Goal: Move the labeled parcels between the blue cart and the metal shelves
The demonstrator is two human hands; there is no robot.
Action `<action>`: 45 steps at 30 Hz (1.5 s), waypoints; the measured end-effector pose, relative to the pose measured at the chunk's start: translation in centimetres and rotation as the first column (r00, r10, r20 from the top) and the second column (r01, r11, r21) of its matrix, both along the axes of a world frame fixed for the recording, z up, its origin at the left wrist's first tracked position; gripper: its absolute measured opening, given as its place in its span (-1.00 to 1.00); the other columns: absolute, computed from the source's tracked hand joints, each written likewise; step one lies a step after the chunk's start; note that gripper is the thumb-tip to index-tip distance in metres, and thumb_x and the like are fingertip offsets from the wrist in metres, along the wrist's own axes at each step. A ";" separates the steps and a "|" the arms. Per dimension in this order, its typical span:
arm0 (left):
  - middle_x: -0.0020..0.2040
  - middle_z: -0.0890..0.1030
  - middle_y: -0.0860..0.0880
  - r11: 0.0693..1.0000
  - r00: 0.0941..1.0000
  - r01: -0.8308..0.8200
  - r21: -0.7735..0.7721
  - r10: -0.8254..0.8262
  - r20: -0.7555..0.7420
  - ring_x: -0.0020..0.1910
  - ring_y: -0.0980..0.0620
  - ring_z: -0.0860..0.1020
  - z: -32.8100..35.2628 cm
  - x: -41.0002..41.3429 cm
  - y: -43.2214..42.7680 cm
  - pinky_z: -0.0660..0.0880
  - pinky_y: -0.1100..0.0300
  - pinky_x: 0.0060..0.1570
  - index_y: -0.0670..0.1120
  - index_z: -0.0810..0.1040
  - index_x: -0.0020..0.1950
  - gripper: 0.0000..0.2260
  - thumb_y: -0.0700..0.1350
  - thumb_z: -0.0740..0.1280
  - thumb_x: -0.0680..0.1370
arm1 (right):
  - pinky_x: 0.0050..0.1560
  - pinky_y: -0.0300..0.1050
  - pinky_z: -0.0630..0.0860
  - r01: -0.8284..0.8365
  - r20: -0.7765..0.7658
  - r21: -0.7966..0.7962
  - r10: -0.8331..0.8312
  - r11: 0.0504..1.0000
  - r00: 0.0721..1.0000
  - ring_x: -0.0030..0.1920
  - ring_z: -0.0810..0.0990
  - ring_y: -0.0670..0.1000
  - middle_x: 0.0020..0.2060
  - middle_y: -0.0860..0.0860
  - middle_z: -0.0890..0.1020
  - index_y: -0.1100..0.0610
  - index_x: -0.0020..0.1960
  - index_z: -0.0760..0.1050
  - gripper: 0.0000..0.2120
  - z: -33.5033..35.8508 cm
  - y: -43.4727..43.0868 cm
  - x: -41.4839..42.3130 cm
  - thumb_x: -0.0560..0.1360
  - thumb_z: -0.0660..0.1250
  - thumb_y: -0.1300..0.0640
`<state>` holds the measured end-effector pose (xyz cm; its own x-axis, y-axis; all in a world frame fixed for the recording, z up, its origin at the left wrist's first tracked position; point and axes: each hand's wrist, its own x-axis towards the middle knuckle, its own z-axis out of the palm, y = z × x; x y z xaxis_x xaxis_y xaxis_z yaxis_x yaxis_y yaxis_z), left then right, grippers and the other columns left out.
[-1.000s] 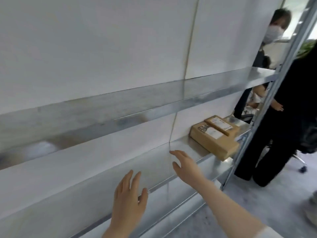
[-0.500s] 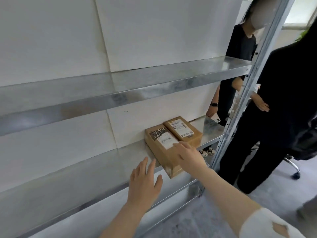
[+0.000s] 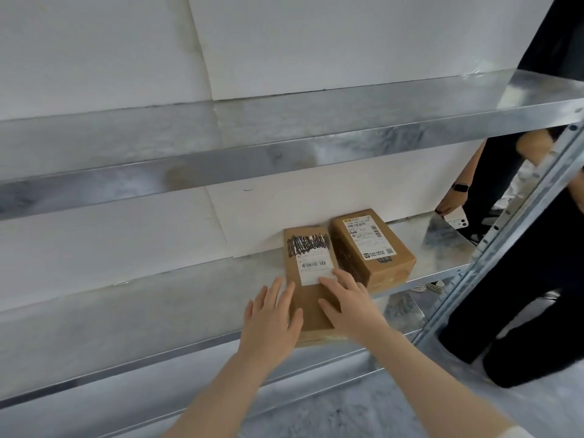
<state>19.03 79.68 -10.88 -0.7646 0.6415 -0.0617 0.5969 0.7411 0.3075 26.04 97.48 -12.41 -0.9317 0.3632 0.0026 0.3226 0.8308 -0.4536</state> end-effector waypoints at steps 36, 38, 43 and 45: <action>0.56 -0.01 0.18 0.448 0.476 -0.814 0.369 0.879 -0.017 0.43 0.02 0.26 5.0 11.7 -49.3 0.38 0.09 0.28 0.10 0.12 0.53 -0.49 0.09 0.08 0.58 | 0.29 -0.07 0.37 -0.893 -0.156 -0.199 0.887 0.403 0.435 0.39 0.34 0.01 0.52 -0.18 -0.23 -0.29 0.48 0.00 -0.51 6.0 -54.1 -4.5 0.59 0.05 -0.15; 0.57 0.01 0.15 0.356 0.375 -0.860 0.367 0.927 -0.020 0.45 -0.02 0.25 6.2 15.2 -55.5 0.35 0.06 0.32 0.08 0.12 0.53 -0.49 0.10 0.08 0.58 | 0.31 -0.09 0.32 -0.931 -0.175 -0.186 0.922 0.313 0.345 0.43 0.28 0.04 0.54 -0.10 -0.20 -0.23 0.50 0.03 -0.50 6.8 -61.5 -2.5 0.59 0.07 -0.12; 0.56 -0.02 0.16 0.139 0.129 -0.924 0.357 0.990 -0.054 0.45 -0.04 0.25 9.7 23.9 -68.1 0.32 0.03 0.34 0.10 0.10 0.53 -0.46 0.16 0.04 0.55 | 0.37 -0.04 0.23 -0.986 -0.199 -0.151 0.975 0.067 0.097 0.50 0.11 0.04 0.53 -0.11 -0.24 -0.25 0.50 -0.05 -0.48 9.6 -77.3 3.4 0.59 0.03 -0.19; 0.56 -0.01 0.18 0.060 0.040 -0.929 0.364 0.997 -0.062 0.45 -0.01 0.24 10.7 27.2 -72.0 0.33 0.03 0.34 0.10 0.10 0.53 -0.47 0.15 0.05 0.56 | 0.33 -0.05 0.29 -0.982 -0.208 -0.186 0.978 -0.028 0.011 0.45 0.22 0.04 0.53 -0.13 -0.23 -0.29 0.49 -0.02 -0.48 10.9 -82.4 5.9 0.56 0.04 -0.24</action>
<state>46.21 7.64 -0.14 -0.6495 -0.7268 0.2234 -0.5519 0.6528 0.5189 31.91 15.04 -1.53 -0.3679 -0.9209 0.1288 -0.7274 0.1987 -0.6568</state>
